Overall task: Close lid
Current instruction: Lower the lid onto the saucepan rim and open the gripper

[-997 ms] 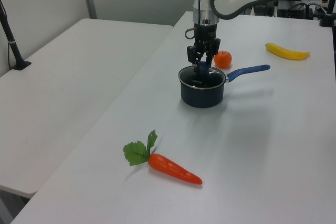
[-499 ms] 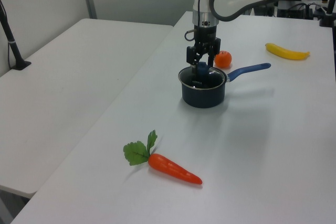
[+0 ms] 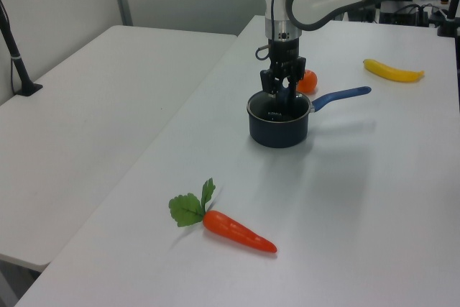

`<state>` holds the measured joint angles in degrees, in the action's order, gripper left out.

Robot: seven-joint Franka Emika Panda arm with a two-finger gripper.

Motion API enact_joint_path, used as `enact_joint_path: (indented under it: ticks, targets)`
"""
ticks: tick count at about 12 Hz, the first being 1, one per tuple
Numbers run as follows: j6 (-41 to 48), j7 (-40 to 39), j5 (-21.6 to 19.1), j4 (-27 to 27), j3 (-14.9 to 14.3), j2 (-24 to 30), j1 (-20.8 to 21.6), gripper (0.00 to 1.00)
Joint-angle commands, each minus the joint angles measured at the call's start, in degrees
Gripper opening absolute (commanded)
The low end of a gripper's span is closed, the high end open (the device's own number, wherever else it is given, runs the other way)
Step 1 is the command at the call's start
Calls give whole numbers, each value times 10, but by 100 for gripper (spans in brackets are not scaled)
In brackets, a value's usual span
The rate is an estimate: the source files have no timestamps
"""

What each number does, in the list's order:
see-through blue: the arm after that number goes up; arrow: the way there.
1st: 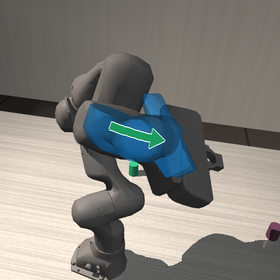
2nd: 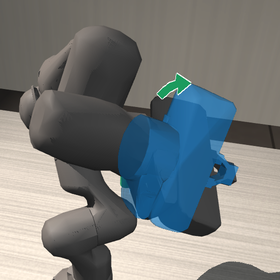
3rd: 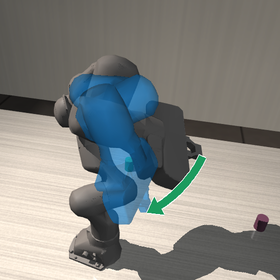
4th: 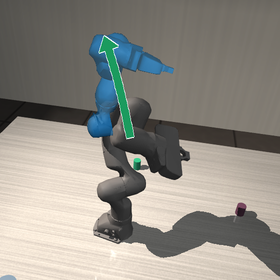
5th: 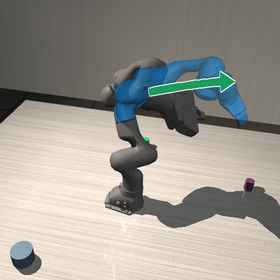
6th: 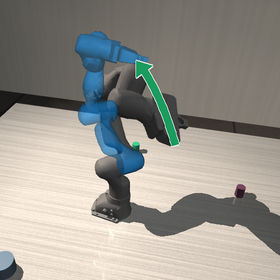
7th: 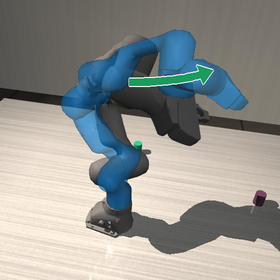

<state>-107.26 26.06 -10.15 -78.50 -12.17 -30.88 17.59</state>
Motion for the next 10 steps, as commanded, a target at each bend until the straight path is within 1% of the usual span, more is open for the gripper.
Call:
enact_joint_path:
  ticks: [1, 2, 3, 4, 5, 7, 9, 10]
  targets:
    - [35, 6, -4, 9, -8, 3, 7, 61]
    - [35, 7, -5, 9, -8, 4, 7, 61]
    - [35, 7, -7, 9, -8, 5, 7, 71]
    - [35, 12, -8, 9, -9, 6, 7, 91]
    - [34, 22, -6, 9, -9, 6, 7, 100]
    - [34, 17, -3, 9, -9, 18, 6, 100]
    - [40, -35, -3, 4, -8, 53, -7, 100]
    - [63, -70, -2, 4, -8, 67, -17, 100]
